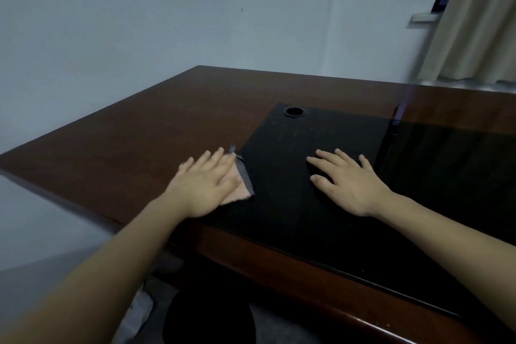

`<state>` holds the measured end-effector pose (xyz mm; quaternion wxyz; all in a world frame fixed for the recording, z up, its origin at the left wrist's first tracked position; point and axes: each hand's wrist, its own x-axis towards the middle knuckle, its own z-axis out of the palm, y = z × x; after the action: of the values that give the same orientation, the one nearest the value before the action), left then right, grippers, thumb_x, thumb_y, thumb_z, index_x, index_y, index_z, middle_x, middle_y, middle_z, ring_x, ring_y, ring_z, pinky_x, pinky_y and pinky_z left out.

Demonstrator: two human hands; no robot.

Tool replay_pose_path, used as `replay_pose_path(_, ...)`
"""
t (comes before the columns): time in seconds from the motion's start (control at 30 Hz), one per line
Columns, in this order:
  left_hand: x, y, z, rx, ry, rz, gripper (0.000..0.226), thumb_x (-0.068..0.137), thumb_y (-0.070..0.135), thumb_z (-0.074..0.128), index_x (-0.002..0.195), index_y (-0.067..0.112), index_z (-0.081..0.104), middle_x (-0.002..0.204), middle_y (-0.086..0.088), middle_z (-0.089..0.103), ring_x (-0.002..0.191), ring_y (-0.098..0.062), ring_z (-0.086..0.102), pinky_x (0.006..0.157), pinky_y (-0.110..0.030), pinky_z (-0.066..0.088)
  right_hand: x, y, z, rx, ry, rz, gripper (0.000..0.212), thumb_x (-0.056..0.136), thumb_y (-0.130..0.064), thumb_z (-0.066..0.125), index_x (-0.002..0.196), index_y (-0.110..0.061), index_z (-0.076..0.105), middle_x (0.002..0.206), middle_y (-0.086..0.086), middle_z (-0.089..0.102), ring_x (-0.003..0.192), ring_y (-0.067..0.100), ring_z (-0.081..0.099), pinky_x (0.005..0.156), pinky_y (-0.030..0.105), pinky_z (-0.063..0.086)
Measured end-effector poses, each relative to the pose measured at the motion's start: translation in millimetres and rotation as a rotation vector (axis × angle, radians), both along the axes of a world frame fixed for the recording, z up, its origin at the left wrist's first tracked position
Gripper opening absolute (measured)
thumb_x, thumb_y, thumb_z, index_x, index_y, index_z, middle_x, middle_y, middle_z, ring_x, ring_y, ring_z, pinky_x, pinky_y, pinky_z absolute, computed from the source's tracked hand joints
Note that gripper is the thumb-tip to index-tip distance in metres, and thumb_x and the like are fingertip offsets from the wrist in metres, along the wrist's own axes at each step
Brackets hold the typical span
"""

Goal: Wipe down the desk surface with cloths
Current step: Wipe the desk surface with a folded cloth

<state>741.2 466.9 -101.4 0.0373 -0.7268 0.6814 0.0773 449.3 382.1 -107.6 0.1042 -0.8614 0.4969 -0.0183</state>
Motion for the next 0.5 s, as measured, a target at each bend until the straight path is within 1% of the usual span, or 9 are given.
replay_pose_path(0.07, 7, -26, -1, 0.002, 0.000, 0.044, 0.065, 0.103, 0.062, 0.011, 0.161, 0.037, -0.007, 0.168, 0.006, -0.015, 0.156, -0.018, -0.010, 0.124, -0.044, -0.005, 0, -1, 1, 0.001, -0.002, -0.002, 0.056, 0.106, -0.055, 0.025, 0.160, -0.042, 0.017, 0.170, -0.014, 0.006, 0.157, 0.020, -0.002, 0.123, 0.059, -0.002)
replay_pose_path(0.17, -3, -50, -2, -0.005, 0.002, 0.038, 0.064, 0.105, 0.059, 0.012, 0.161, 0.035, -0.006, 0.169, 0.005, -0.014, 0.156, -0.020, -0.009, 0.124, -0.045, -0.005, 0, -1, 1, -0.001, -0.003, -0.002, 0.056, 0.106, -0.054, 0.025, 0.160, -0.042, 0.017, 0.170, -0.014, 0.007, 0.157, 0.019, -0.002, 0.124, 0.058, -0.002)
replay_pose_path(0.23, -15, -52, -1, -0.006, 0.011, -0.010, 0.063, 0.105, 0.058, 0.012, 0.161, 0.035, -0.006, 0.169, 0.005, -0.014, 0.156, -0.019, -0.010, 0.124, -0.045, -0.006, 0, -1, 0, -0.001, 0.000, -0.004, 0.055, 0.106, -0.054, 0.025, 0.160, -0.042, 0.018, 0.170, -0.014, 0.007, 0.157, 0.019, -0.002, 0.124, 0.058, -0.002)
replay_pose_path(0.33, -32, -32, -3, -0.016, 0.013, -0.172, 0.063, 0.105, 0.057, 0.013, 0.160, 0.036, -0.009, 0.167, 0.010, -0.017, 0.155, -0.015, -0.013, 0.124, -0.041, -0.008, -2, -2, 0, 0.000, -0.001, -0.003, 0.055, 0.106, -0.055, 0.025, 0.160, -0.043, 0.018, 0.169, -0.015, 0.007, 0.157, 0.019, -0.002, 0.123, 0.058, -0.002)
replay_pose_path(0.4, -30, -14, -5, -0.028, 0.030, -0.265, 0.065, 0.103, 0.062, 0.011, 0.159, 0.039, -0.011, 0.165, 0.016, -0.020, 0.153, -0.009, -0.017, 0.123, -0.037, -0.011, -2, -2, 0, 0.006, -0.004, -0.005, 0.056, 0.106, -0.055, 0.025, 0.159, -0.043, 0.018, 0.169, -0.017, 0.006, 0.157, 0.018, -0.002, 0.124, 0.058, -0.002)
replay_pose_path(0.47, -9, -6, -5, -0.009, 0.032, -0.288, 0.074, 0.093, 0.075, 0.000, 0.158, 0.042, -0.011, 0.163, 0.019, -0.021, 0.152, -0.006, -0.018, 0.121, -0.034, -0.012, -1, -3, -1, 0.003, 0.001, -0.007, 0.056, 0.105, -0.055, 0.025, 0.159, -0.043, 0.018, 0.169, -0.017, 0.006, 0.157, 0.018, -0.002, 0.124, 0.057, -0.002)
replay_pose_path(0.5, 6, -8, -4, -0.002, 0.021, -0.260, 0.083, 0.085, 0.081, -0.008, 0.158, 0.043, -0.011, 0.163, 0.019, -0.019, 0.152, -0.007, -0.016, 0.121, -0.033, -0.010, -1, -3, -1, 0.001, 0.003, -0.007, 0.056, 0.105, -0.055, 0.025, 0.160, -0.043, 0.018, 0.169, -0.017, 0.006, 0.157, 0.018, -0.002, 0.124, 0.057, -0.002)
